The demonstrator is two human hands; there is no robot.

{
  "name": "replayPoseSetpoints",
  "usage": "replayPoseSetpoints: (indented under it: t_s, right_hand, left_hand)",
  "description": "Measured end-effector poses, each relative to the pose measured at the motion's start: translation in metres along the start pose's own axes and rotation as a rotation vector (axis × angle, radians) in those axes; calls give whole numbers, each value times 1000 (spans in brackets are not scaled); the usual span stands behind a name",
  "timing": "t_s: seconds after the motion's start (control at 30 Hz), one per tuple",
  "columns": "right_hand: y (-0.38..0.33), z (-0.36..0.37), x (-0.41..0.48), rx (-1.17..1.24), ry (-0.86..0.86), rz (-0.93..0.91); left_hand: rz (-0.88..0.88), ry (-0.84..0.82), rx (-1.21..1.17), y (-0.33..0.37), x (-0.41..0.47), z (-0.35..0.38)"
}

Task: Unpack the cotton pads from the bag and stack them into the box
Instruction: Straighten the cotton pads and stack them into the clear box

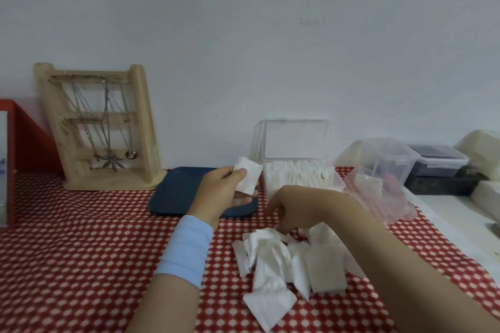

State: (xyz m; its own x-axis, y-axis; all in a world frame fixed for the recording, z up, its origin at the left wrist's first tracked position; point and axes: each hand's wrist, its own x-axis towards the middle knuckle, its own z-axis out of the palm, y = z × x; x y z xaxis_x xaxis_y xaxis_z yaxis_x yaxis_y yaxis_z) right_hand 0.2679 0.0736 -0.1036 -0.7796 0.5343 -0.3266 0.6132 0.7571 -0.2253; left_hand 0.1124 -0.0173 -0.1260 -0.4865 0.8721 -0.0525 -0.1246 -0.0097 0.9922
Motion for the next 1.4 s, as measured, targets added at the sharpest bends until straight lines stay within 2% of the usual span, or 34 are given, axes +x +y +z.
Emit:
replayPoseSetpoints:
  t_s: [0.1,0.27,0.43,0.57,0.67,0.77,0.83,1.0,1.17,1.4]
  right_hand:
    - [5,-5,-7,114,15,-9]
    - [2,-4,-10,11,-145,-70]
    - [5,-8,-10,-6,-160,-61]
    - [24,-19,-17,141,78,-39]
    - [36,-26,-23,451,295,-59]
    - [34,-30,-29,825,330,-98]
    - [31,-28,-28,934,317,-108]
    - [25,-21,-17,1024,422,13]
    - [19,-26,-22,1059,501,13]
    - [12,-14,-5,881,609,177]
  left_hand:
    - [21,19,-10,-2,2,-3]
    - [44,54,3,-5,4,-5]
    - [47,66,55,-4,5,-2]
    - [40,75,70,-5,5,1]
    - [44,78,82,-8,4,5]
    - [10,52,-19,-11,4,13]
    - [-27,22,-82,-10,3,19]
    - [-97,-41,-213,-7,-1,27]
    - [-86,-53,-218,-7,-3,29]
    - [-86,-99,-224,-2,-5,32]
